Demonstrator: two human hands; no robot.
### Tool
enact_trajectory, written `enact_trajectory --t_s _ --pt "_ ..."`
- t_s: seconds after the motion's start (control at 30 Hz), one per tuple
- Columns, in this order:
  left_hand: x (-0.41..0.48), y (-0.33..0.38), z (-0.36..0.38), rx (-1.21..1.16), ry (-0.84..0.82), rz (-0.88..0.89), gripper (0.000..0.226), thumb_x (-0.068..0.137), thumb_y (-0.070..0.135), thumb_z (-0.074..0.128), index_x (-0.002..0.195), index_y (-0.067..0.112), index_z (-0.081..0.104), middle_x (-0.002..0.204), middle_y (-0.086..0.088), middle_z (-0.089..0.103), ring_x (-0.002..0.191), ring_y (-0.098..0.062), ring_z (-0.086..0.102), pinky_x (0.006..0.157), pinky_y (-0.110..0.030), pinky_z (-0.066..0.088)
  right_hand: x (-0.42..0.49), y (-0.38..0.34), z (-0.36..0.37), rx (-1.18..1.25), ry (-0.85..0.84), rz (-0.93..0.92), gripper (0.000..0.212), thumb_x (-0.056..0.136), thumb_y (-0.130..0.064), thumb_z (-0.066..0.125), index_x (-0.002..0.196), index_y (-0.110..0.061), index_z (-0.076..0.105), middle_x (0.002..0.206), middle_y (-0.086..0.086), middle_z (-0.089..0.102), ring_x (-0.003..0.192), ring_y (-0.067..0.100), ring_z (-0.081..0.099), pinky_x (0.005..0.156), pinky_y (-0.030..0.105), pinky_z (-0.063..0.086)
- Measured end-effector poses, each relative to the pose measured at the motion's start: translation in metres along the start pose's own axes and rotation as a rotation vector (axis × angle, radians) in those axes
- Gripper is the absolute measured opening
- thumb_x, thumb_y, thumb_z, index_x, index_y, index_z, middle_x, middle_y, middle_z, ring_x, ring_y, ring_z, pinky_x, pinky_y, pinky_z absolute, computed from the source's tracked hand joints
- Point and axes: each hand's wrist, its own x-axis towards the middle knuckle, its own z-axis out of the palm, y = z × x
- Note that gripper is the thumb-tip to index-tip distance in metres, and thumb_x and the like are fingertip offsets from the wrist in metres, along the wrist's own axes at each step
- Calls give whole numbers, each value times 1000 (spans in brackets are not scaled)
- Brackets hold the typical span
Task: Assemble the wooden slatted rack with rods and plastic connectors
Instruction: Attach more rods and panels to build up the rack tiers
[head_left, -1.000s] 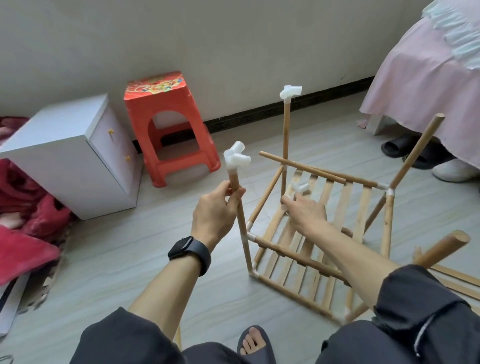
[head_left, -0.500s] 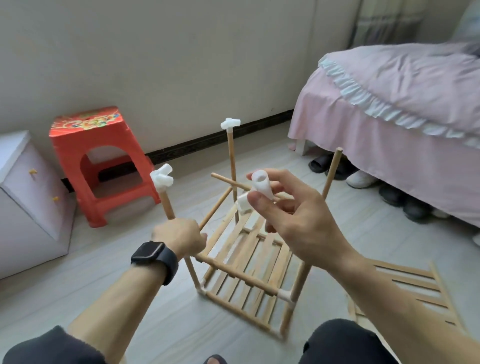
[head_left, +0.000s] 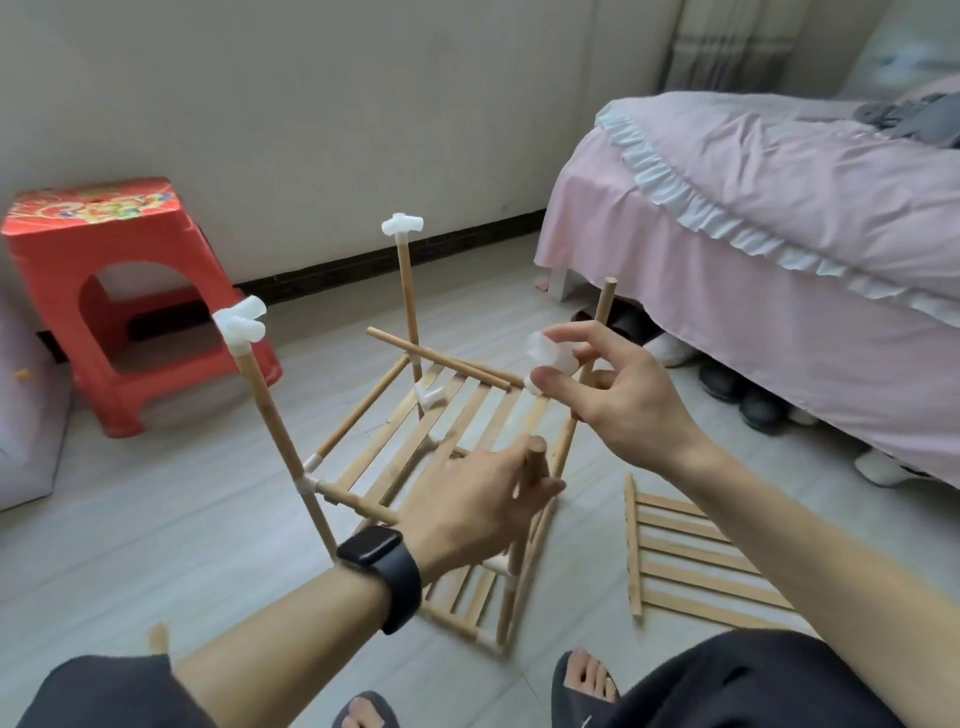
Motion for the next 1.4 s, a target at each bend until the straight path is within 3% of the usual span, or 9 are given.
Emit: enact_trajectory --t_s 0.13,0.37,0.5,0.6,0.77,0.87,1.0,1.23,1.4 --pt "4 -21 -11 -55 61 -60 21 97 56 53 95 36 52 88 10 71 79 -5 63 74 -38 56 5 0 7 -120 -8 -171 30 82 -33 84 110 -36 72 86 -11 60 58 7 57 60 13 46" --pt "-12 -24 -35 -386 162 -70 54 83 69 60 126 37 52 106 18 68 91 2 66 75 -22 55 4 9 16 -379 -87 -442 34 87 -26 75 120 -30 67 81 -12 54 60 10 56 59 26 52" --pt "-13 -20 -47 -538 267 -50 24 96 36 66 118 27 66 99 8 74 87 -8 70 73 -22 54 5 6 21 -354 -103 -589 7 92 -13 71 98 -16 73 85 -9 65 68 7 63 65 25 55" --pt "-10 -21 -45 -661 231 -101 19 96 22 68 113 16 66 93 0 76 85 -9 72 72 -20 54 3 6 34 -71 -198 -395 11 94 -8 70 102 -15 73 92 -6 72 78 7 72 71 24 60" --pt "-4 -44 -34 -523 106 -222 36 95 52 62 123 31 61 111 9 70 101 -2 67 92 -35 58 17 46 38 -66 -480 31 16 96 -17 67 109 -25 71 103 -6 73 97 7 71 89 35 60" --pt "-13 -38 -28 -429 117 -116 40 94 65 52 119 37 65 110 13 71 103 0 66 89 -30 56 13 70 28 -122 -563 222 14 98 -22 64 110 -23 71 102 -1 74 87 11 75 80 29 59" --pt "-14 -29 -20 -178 236 42 27 92 50 63 111 31 67 99 17 72 92 -1 66 77 -33 57 8 89 13 -215 -717 322 15 100 -27 62 112 -24 70 104 -3 74 83 10 75 69 20 52" --pt "6 -26 -27 -8 283 46 15 96 37 59 109 29 60 97 18 66 94 -9 64 76 -42 58 9 142 -14 -246 -404 492 15 96 -27 59 103 -25 72 101 -5 75 82 8 74 76 30 54" --pt "26 24 -9 534 300 310 22 86 17 59 105 24 68 112 1 71 106 -25 62 90 -45 49 -15 193 -15 -315 -272 566 10 94 -32 62 95 -31 72 96 -8 74 87 10 72 82 28 54"
